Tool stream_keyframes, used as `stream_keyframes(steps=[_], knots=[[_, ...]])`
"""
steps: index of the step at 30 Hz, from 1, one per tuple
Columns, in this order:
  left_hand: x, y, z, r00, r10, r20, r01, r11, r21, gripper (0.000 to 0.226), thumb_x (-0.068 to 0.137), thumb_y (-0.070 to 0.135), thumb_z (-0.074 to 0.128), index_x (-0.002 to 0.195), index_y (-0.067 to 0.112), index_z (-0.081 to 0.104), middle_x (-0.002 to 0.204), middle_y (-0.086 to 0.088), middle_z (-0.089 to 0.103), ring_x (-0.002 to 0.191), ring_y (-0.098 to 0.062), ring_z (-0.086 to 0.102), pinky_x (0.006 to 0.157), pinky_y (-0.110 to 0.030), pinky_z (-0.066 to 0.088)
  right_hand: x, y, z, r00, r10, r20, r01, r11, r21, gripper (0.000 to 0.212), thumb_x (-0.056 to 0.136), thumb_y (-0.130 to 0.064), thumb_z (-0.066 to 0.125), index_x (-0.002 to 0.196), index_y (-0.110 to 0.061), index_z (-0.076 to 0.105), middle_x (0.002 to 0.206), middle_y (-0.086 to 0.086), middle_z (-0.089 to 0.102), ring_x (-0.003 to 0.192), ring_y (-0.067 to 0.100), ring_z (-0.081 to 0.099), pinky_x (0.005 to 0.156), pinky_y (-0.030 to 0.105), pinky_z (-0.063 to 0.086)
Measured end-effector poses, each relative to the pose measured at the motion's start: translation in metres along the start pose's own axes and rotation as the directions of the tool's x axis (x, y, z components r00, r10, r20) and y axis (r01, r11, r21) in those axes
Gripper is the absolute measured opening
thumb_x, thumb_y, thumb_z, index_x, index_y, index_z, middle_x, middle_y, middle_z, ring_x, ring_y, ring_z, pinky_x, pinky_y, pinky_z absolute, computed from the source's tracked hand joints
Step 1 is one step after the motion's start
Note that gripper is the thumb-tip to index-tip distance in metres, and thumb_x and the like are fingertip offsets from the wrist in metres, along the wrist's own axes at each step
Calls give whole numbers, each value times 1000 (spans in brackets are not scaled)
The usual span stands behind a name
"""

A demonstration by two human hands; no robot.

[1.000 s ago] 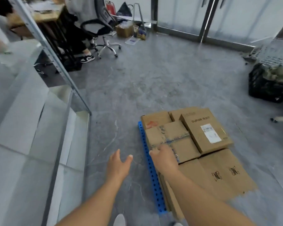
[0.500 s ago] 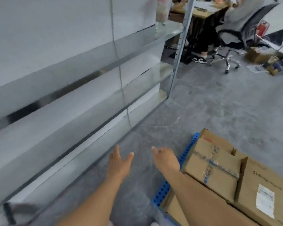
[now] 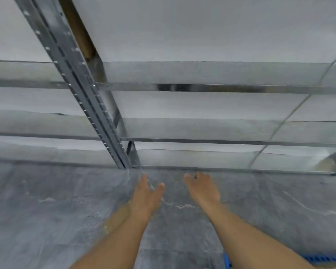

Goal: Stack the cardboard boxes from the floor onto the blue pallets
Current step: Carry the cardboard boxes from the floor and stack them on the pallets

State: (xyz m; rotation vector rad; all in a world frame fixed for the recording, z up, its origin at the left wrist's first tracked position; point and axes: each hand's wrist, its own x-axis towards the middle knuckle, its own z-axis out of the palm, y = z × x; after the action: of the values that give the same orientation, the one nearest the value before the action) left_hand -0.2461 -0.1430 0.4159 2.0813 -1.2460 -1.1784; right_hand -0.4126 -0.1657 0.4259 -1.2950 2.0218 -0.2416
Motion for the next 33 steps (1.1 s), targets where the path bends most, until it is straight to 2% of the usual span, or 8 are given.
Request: stream_keyframes(steps=[4, 7, 11, 15, 18, 23, 26, 33], knots=[[-23, -65, -65, 988, -108, -113, 101, 993, -67, 73, 85, 47, 56, 146, 21, 25, 148, -8, 35, 133, -28, 37, 108, -45, 32, -40, -52, 61, 990, -90, 107, 96, 994, -50, 33, 88, -51, 42, 78, -22, 53, 91, 7, 51, 91, 21, 52, 73, 33, 37], [-41, -108, -104, 961, -207, -183, 179, 971, -157, 80, 85, 43, 59, 149, 17, 18, 152, -11, 27, 137, -28, 30, 109, -39, 27, -69, -84, 100, 979, -137, 149, 160, 975, -153, 49, 90, -51, 41, 111, -10, 57, 121, 10, 55, 105, 25, 55, 82, 35, 44], [-58, -160, -150, 925, -264, -272, 216, 957, -195, 80, 87, 42, 58, 149, 14, 16, 154, -11, 21, 140, -26, 22, 111, -38, 23, -100, -121, 147, 957, -211, 200, 250, 949, -195, 43, 89, -51, 42, 106, -14, 55, 125, 9, 55, 108, 26, 56, 90, 38, 48], [-68, -200, -181, 884, -320, -342, 257, 942, -217, 72, 88, 41, 57, 146, 11, 26, 151, -12, 26, 139, -25, 25, 110, -35, 22, -121, -149, 186, 928, -251, 277, 321, 915, -246, 51, 87, -51, 47, 122, -16, 52, 127, 5, 52, 113, 24, 54, 89, 38, 47], [-69, -224, -194, 860, -377, -345, 309, 921, -236, 71, 88, 43, 55, 144, 7, 30, 151, -14, 26, 139, -26, 23, 112, -34, 19, -125, -165, 212, 914, -259, 312, 348, 897, -274, 46, 85, -52, 48, 112, -14, 49, 124, 5, 52, 109, 24, 55, 89, 41, 49], [-56, -255, -201, 838, -454, -303, 354, 874, -333, 76, 87, 45, 57, 148, 15, 21, 151, -10, 30, 137, -28, 30, 110, -38, 25, -110, -181, 242, 905, -198, 376, 307, 916, -259, 60, 86, -49, 46, 133, -11, 44, 134, 9, 48, 119, 27, 49, 97, 42, 43], [-31, -269, -202, 822, -517, -238, 422, 835, -354, 80, 88, 47, 55, 150, 20, 12, 147, -10, 37, 133, -29, 38, 106, -37, 31, -83, -189, 263, 904, -150, 401, 270, 927, -262, 57, 87, -44, 45, 131, -8, 47, 130, 11, 51, 115, 28, 52, 97, 42, 44], [50, -282, -199, 780, -604, -166, 557, 790, -258, 77, 90, 48, 47, 150, 19, 8, 113, -3, 64, 116, -30, 53, 90, -33, 36, -7, -199, 303, 901, -31, 433, 182, 933, -311, 35, 86, -42, 42, 110, -19, 52, 115, 14, 59, 102, 30, 58, 89, 43, 48]])
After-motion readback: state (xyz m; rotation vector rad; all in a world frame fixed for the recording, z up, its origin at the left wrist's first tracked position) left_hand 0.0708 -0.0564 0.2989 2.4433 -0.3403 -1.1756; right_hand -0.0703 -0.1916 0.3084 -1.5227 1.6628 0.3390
